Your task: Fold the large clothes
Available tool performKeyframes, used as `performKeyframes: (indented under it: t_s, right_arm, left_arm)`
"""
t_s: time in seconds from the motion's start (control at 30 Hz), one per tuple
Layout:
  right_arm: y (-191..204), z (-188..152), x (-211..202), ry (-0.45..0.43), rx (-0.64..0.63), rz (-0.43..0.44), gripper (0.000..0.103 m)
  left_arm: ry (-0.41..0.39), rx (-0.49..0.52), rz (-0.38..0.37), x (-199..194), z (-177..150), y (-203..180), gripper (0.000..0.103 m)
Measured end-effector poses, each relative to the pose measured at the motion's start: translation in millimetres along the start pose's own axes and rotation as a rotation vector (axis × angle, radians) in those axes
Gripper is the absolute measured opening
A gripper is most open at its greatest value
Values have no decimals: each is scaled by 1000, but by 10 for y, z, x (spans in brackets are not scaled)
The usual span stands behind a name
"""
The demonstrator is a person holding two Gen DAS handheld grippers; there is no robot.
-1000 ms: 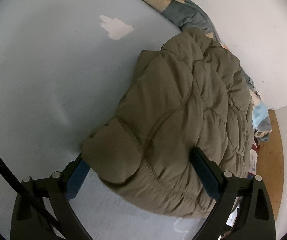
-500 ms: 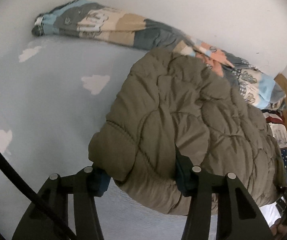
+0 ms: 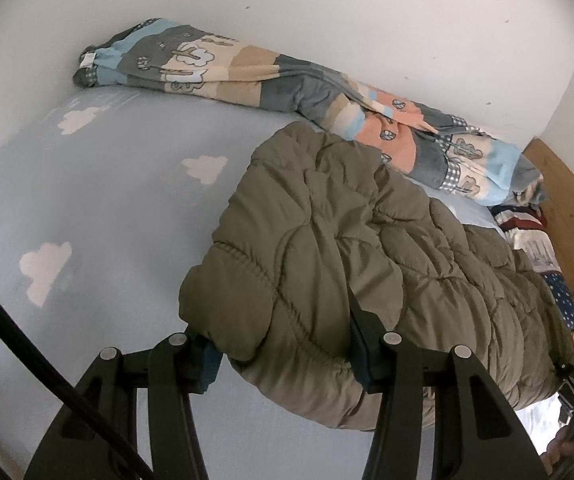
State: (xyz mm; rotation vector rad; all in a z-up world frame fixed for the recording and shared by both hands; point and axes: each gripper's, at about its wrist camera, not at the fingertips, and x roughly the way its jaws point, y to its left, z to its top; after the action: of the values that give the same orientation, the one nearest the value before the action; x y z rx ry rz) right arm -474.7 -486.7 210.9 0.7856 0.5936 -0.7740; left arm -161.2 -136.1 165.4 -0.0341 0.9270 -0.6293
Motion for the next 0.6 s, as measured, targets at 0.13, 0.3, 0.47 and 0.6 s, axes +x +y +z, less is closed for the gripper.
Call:
performKeyframes:
  t_s: [0.13, 0.3, 0.47, 0.6]
  right_arm:
    - [-83, -286, -250, 21, 5, 11, 35]
    - [-349, -490, -173, 101, 59, 17, 36]
    - [-687, -605, 16, 216, 212, 50, 52]
    - [-961, -653, -127, 233, 342, 88, 64]
  left_arm:
    - [37, -14, 4, -121, -300, 120, 53]
    - [125, -76, -11, -20, -550, 320, 59]
    - [255, -268, -83, 52, -735, 710, 64]
    - [238, -383, -141, -193, -786, 977, 64]
